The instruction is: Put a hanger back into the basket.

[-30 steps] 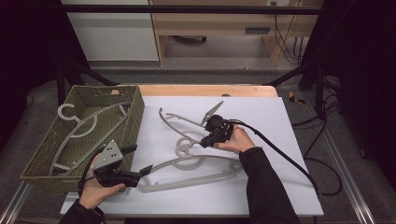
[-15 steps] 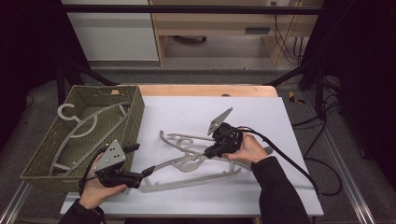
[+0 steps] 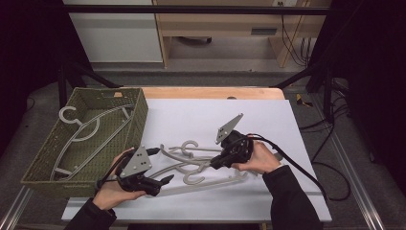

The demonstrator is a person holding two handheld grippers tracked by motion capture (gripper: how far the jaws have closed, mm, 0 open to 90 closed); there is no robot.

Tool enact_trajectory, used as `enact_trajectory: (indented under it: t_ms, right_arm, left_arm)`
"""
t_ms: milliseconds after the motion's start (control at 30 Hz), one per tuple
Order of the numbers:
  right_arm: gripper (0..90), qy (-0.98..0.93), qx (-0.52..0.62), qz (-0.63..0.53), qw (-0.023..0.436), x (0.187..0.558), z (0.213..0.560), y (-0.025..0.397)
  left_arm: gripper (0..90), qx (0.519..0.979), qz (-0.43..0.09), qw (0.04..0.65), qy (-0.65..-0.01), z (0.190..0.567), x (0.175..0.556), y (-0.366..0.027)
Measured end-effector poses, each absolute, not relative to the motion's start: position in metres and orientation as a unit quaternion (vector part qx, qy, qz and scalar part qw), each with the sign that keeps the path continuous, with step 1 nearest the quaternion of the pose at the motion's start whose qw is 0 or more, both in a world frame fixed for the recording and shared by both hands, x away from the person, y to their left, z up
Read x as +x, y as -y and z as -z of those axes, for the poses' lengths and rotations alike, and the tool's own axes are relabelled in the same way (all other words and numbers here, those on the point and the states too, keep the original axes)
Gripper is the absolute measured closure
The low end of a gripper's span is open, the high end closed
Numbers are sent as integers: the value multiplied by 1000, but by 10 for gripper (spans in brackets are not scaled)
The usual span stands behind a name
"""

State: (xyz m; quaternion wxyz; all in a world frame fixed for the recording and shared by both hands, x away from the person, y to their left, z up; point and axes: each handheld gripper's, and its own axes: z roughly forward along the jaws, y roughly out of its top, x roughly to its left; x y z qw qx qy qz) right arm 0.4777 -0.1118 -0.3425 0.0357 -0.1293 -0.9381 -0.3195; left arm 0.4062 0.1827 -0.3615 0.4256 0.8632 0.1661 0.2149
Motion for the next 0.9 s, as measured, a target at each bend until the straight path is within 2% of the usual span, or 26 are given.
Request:
enact_trajectory:
  t_ms: [333,467,600,900]
  right_arm:
    - [833,937,-115,327,43,469,336,115]
    - [833,936,-112,331,47,466,334,116]
    - [833,934,-109,336,49,463,332,116]
    - [833,933,-101,339,59,460,332,115]
  left_arm:
    - [162,895,-242,361,-97,373,416,-137]
    - [199,896,-247,359,-85,376,417,-127]
    - [287,899,-259,346,-64,379,416,-122]
    - [550,904,-281,322,-32,385,413,-116]
